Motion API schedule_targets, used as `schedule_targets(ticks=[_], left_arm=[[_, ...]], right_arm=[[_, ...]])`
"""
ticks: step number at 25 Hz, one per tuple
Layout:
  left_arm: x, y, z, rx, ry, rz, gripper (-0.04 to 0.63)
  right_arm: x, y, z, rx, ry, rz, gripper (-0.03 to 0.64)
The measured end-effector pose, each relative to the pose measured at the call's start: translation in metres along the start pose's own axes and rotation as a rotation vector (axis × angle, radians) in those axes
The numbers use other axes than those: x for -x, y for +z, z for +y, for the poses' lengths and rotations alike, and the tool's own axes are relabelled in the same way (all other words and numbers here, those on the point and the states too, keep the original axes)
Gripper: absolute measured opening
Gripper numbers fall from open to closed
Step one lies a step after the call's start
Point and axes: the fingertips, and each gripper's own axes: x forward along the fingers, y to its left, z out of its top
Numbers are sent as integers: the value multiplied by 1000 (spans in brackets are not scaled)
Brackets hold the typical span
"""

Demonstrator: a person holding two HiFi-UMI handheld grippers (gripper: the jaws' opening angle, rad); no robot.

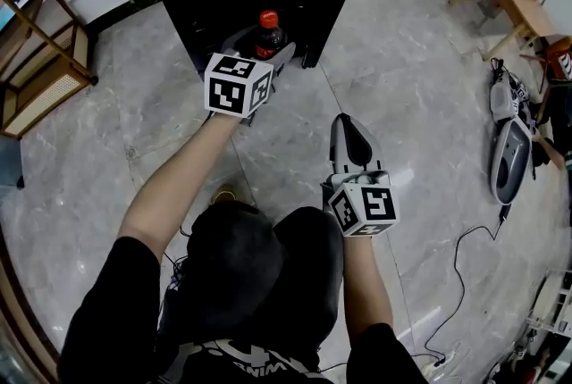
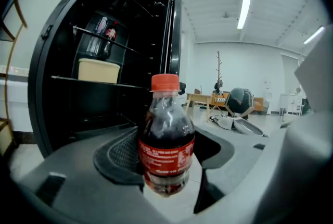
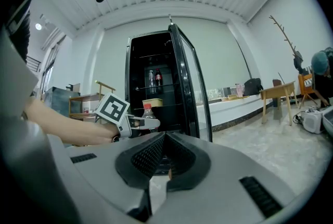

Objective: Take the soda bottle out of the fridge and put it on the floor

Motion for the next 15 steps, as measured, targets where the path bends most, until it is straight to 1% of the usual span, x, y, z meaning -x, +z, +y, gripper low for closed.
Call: schedule_targets(ticks=[6, 9, 15], left_arm=[[-11, -68, -5, 29, -29, 49, 302], [-18, -101, -6, 29, -32, 81, 302], [-24, -160, -7, 18, -36, 109, 302]], right_arm=[[-1, -29, -8, -16, -18, 23, 20], [-5, -40, -11, -25, -30, 28, 20], [-12, -56, -15, -35, -36, 40, 20]])
